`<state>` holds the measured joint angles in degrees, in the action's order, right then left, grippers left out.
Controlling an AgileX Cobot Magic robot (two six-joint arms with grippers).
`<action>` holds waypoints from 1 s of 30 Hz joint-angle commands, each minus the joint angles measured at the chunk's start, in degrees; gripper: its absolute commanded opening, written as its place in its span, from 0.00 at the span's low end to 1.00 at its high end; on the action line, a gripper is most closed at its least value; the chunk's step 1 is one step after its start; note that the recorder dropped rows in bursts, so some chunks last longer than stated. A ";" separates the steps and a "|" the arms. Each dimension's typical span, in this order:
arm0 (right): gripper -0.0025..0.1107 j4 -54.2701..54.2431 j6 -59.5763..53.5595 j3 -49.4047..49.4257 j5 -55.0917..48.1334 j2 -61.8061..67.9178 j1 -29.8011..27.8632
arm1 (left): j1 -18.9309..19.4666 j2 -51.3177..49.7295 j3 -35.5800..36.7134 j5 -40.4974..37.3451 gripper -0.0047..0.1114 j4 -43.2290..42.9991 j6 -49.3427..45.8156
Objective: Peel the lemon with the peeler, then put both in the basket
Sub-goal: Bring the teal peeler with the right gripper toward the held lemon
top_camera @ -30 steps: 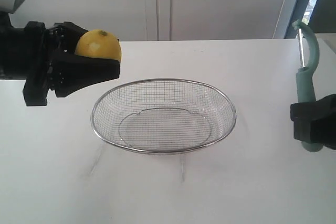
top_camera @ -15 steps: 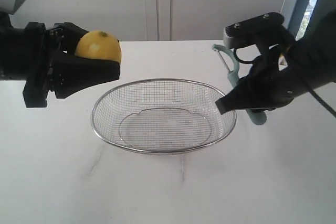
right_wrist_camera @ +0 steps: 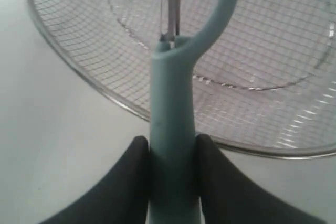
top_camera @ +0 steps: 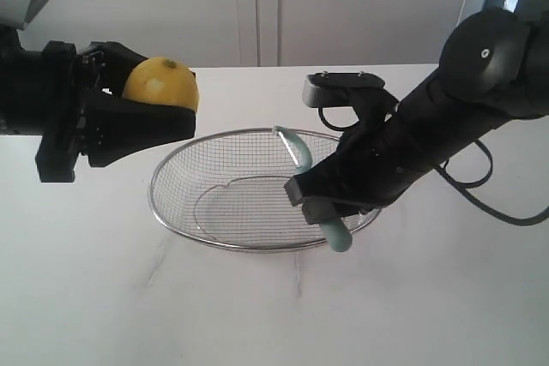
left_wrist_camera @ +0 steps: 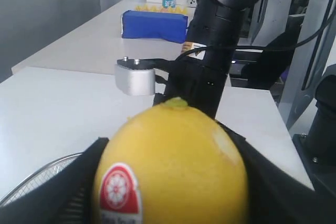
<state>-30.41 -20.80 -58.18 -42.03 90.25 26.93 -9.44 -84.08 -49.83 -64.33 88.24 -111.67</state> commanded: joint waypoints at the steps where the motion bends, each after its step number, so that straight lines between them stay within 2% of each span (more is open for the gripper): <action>1: 0.02 -10.12 -6.19 -0.60 -1.84 -0.60 0.02 | 0.02 0.42 0.10 -5.33 0.04 1.27 -0.21; 4: 0.02 -12.16 -7.46 -0.60 -2.41 -0.60 0.02 | 0.02 0.42 0.10 -4.97 0.04 1.13 -0.21; 7: 0.02 -13.67 -7.46 -0.60 -3.27 -0.60 0.02 | -0.41 0.76 0.10 -1.40 0.04 0.68 0.92; 12: 0.02 -15.69 -7.56 -0.60 -4.42 -0.60 0.02 | -5.41 0.78 0.10 5.00 0.04 -1.35 2.41; 15: 0.02 -16.56 -7.67 -0.60 -5.09 -0.70 0.02 | -9.31 1.87 0.10 14.39 0.04 -3.35 5.03; 17: 0.02 -17.64 -7.86 -0.60 -5.57 -0.82 0.14 | -11.05 3.39 0.10 21.13 0.04 -3.59 9.72; 19: 0.02 -18.71 -9.46 -0.60 -6.18 -0.82 0.64 | -12.02 4.89 0.10 24.71 0.04 -3.59 10.58; 30: 0.02 -23.28 -13.73 -0.60 -6.47 -0.82 2.63 | -12.02 7.22 0.10 25.08 0.04 -8.02 10.31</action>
<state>-52.26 -33.61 -58.18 -48.53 89.93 29.37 -21.23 -77.58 -49.83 -38.55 79.69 -101.76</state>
